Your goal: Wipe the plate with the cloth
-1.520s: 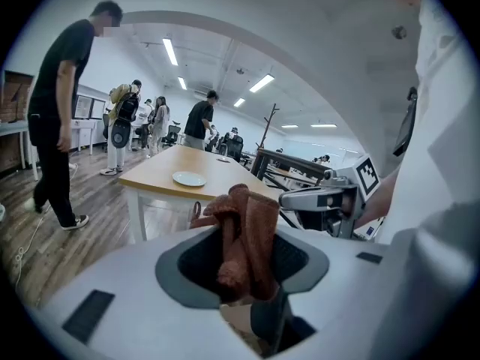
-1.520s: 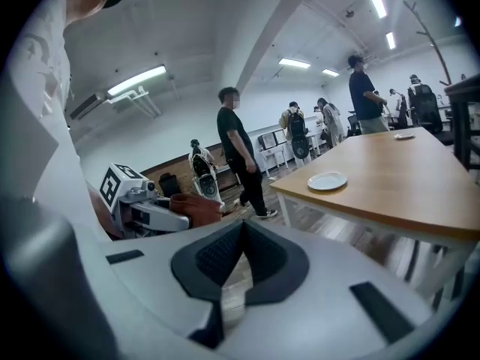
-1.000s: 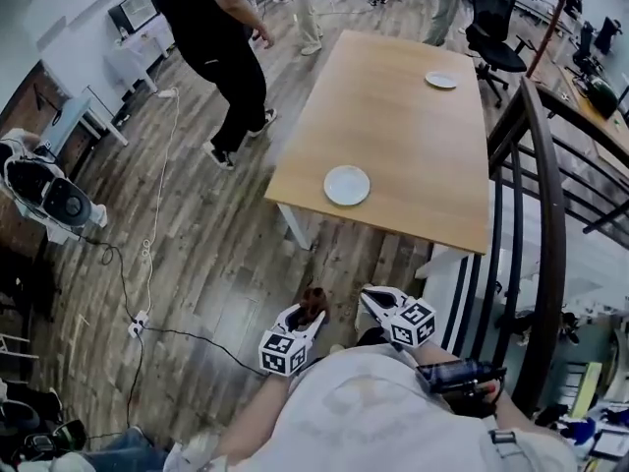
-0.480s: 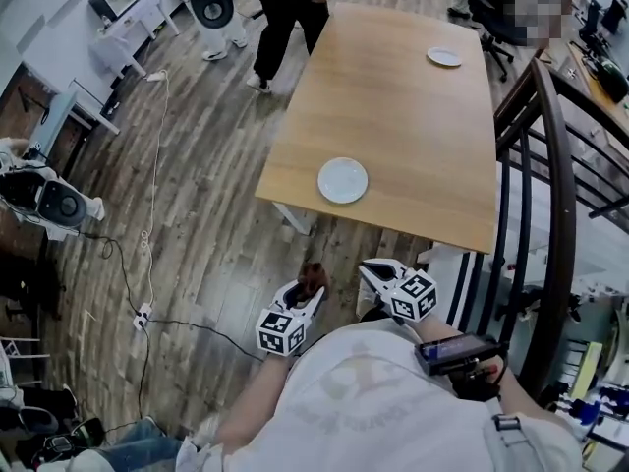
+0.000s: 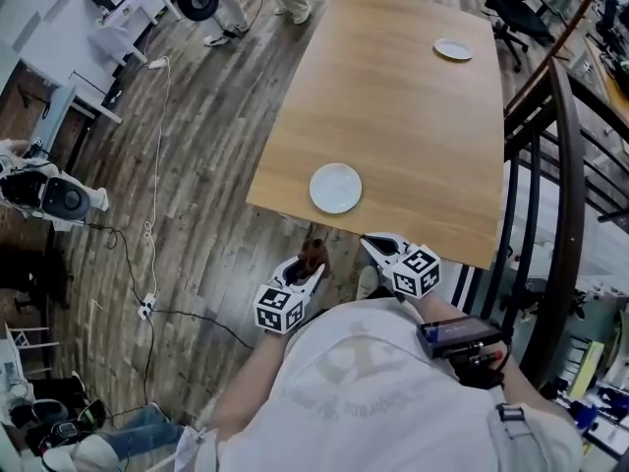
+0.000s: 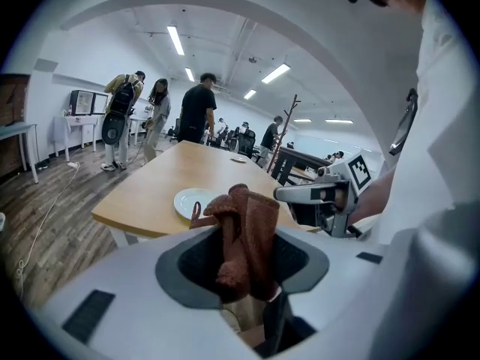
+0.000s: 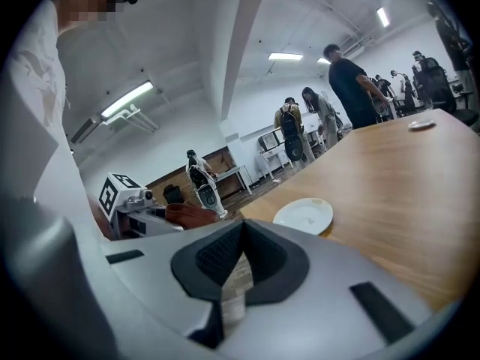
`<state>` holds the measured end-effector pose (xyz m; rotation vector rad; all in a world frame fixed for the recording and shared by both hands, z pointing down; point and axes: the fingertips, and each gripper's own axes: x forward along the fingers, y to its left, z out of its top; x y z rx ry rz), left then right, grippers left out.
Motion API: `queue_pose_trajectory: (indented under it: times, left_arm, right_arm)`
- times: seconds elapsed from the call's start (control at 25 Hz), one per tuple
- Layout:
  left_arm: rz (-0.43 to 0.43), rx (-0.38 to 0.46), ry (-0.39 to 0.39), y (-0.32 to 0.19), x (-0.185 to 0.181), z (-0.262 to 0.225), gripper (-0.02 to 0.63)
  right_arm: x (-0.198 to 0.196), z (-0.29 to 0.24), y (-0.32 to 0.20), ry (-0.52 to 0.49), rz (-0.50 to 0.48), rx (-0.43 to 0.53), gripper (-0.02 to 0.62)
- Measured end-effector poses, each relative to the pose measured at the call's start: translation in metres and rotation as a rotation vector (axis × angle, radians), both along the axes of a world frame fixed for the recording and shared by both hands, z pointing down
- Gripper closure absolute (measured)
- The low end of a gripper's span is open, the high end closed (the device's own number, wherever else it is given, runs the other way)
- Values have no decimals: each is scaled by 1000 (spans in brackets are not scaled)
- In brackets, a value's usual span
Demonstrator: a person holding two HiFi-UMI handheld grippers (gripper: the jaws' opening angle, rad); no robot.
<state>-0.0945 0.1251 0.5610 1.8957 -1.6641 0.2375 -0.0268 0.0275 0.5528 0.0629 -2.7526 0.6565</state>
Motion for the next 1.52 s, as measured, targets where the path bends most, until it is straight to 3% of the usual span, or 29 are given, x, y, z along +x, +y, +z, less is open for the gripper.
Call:
queue_pose_trajectory:
  times: [0.6,1.52]
  left_arm:
    - [-62,-27,-42,-47,-38,-12,437]
    - [104,-100,-114,-170,-121,32,437]
  right_arm:
    - [-7,-1,-47,-22,35,-43,583]
    - [-25,20,-112,46,231,-56,583]
